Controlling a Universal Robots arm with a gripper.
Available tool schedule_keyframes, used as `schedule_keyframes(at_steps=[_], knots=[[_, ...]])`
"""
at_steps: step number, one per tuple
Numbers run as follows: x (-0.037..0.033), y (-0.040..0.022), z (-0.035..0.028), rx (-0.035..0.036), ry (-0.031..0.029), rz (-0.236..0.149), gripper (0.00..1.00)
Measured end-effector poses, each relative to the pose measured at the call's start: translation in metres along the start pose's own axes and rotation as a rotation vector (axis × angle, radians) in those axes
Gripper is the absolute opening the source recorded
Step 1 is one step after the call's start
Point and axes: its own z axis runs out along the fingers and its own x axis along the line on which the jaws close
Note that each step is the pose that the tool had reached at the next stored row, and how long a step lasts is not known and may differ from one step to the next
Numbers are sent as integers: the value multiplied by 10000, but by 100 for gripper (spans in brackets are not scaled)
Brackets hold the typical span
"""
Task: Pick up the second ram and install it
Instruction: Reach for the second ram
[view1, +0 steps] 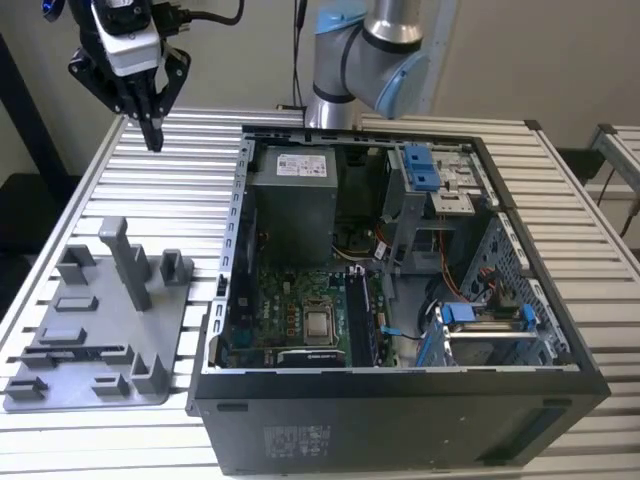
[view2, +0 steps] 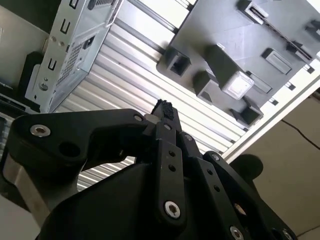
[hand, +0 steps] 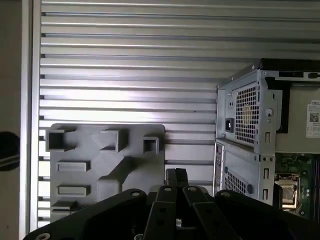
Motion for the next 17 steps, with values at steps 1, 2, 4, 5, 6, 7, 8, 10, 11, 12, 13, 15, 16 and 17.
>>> schedule_keyframes(at_steps=[1, 2, 4, 5, 6, 7, 8, 10, 11, 12, 13, 15, 16, 17], knots=[[30, 0, 0, 0, 0, 0, 11], [57, 1, 1, 0, 0, 1, 11], [114, 1, 1, 0, 0, 0, 11], [145, 1, 1, 0, 1, 0, 11], [177, 1, 2, 0, 1, 0, 11], [211, 1, 3, -1, 0, 0, 11], [245, 2, 3, -1, 0, 0, 11], [315, 2, 4, -1, 0, 1, 11], [352, 3, 3, -1, 1, 0, 11], [388, 3, 4, -2, 0, 0, 11], [424, 3, 5, -3, 0, 0, 11], [494, 3, 5, -2, 1, 0, 11], [528, 4, 6, -3, 0, 1, 11], [564, 4, 6, -3, 1, 1, 11]])
